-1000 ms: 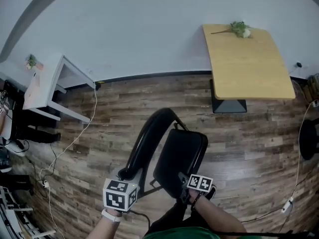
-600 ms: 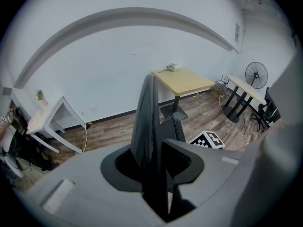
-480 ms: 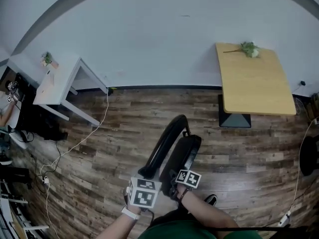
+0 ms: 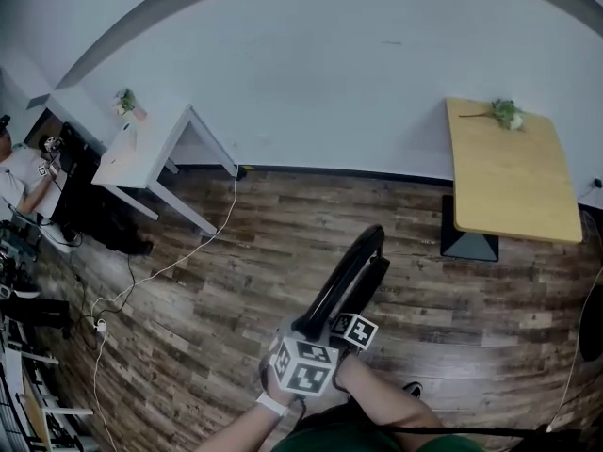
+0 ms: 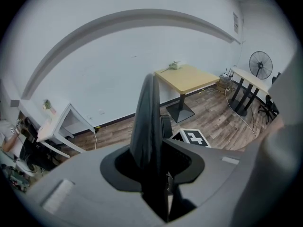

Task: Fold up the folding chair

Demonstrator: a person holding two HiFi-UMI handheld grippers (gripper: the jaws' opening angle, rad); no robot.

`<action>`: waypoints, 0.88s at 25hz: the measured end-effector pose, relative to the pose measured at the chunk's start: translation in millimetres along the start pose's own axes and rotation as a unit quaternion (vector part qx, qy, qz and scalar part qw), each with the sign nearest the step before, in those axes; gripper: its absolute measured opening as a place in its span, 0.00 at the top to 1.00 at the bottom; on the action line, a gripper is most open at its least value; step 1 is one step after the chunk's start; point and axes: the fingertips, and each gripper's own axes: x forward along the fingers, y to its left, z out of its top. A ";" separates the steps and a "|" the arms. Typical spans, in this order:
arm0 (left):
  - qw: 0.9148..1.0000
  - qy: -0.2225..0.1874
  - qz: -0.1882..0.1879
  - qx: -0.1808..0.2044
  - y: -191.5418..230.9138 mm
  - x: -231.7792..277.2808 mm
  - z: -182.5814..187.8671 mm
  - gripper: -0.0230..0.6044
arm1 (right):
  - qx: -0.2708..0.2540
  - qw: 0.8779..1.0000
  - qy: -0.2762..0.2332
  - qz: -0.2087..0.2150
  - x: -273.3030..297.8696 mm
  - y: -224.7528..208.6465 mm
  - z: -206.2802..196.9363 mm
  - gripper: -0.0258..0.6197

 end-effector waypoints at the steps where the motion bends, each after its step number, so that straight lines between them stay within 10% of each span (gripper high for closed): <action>1: 1.000 0.001 0.003 0.001 -0.5 -1.1 -0.7 0.75 | -0.003 1.000 -0.001 -0.004 1.8 0.3 -0.3 0.53; 12: 0.999 0.009 0.040 0.034 -5.5 -0.5 -4.0 0.66 | -0.005 1.000 -0.003 -0.018 0.1 -0.5 -2.8 0.50; 22: 0.998 0.006 0.057 0.040 5.8 0.7 -6.5 0.69 | -0.085 0.994 -0.017 0.060 -36.0 0.4 13.5 0.30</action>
